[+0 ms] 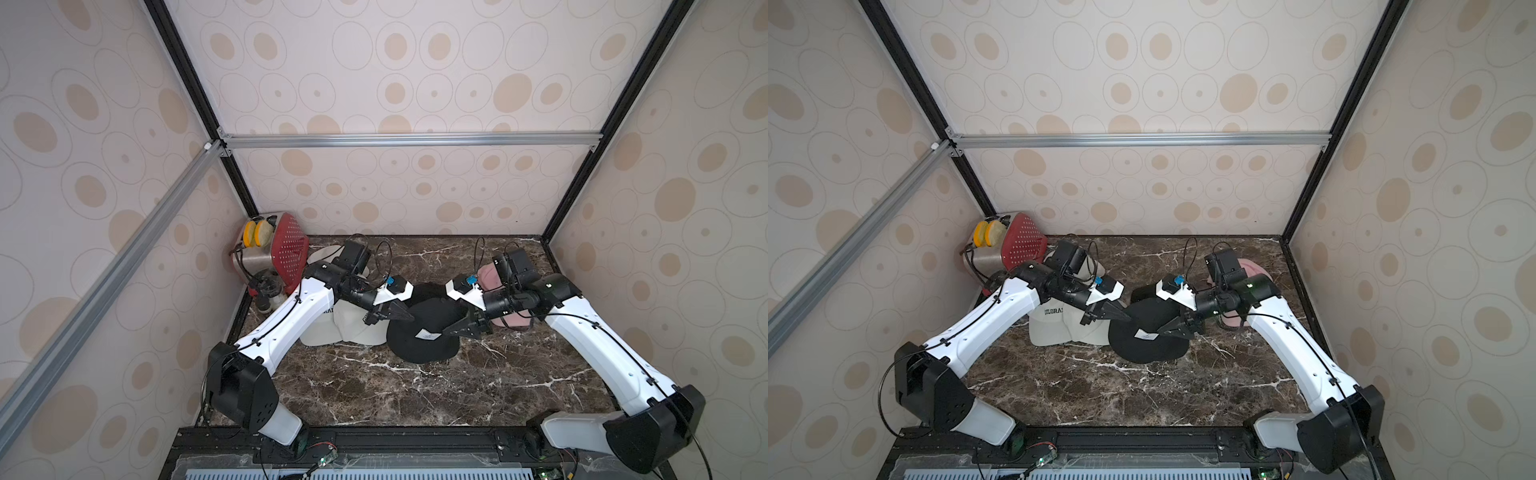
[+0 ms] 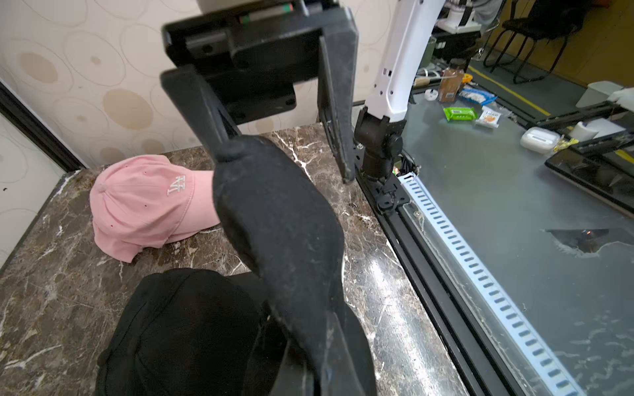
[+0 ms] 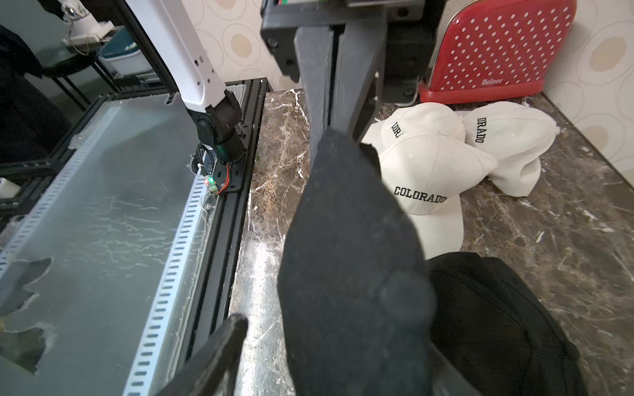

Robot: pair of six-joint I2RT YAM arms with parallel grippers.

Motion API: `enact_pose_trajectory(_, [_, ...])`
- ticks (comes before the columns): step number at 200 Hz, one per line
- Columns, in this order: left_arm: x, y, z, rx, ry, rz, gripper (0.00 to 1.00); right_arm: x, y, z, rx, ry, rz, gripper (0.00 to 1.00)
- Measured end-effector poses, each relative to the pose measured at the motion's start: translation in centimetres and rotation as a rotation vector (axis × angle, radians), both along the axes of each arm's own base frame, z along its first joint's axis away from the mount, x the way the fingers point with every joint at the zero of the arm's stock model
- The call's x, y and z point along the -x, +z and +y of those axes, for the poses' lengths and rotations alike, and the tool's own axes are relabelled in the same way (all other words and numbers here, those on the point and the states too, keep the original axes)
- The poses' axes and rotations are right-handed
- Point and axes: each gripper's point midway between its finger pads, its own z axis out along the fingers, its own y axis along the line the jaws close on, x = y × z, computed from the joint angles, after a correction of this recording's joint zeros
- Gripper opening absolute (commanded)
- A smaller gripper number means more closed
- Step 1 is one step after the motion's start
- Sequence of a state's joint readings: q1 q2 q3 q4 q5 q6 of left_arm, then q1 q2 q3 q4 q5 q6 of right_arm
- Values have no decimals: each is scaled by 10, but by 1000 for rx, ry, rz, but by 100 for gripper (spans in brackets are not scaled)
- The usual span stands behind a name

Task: Stack the baseball caps by color
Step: Place the baseball cap on the baseball cap.

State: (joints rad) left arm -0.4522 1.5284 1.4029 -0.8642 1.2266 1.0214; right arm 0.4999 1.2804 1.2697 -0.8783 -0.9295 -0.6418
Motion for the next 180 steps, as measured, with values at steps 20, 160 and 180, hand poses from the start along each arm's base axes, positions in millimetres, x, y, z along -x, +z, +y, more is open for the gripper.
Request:
enact_pose_trajectory(20, [0, 6, 2, 33, -5, 8, 0, 3, -5, -2, 1, 11, -15, 68])
enact_pose_trajectory(160, [11, 13, 14, 89, -43, 13, 0, -10, -17, -14, 0, 34, 102, 47])
enact_pose_trajectory(180, [11, 11, 14, 77, -38, 15, 0, -12, -12, -16, -15, 28, 108, 37])
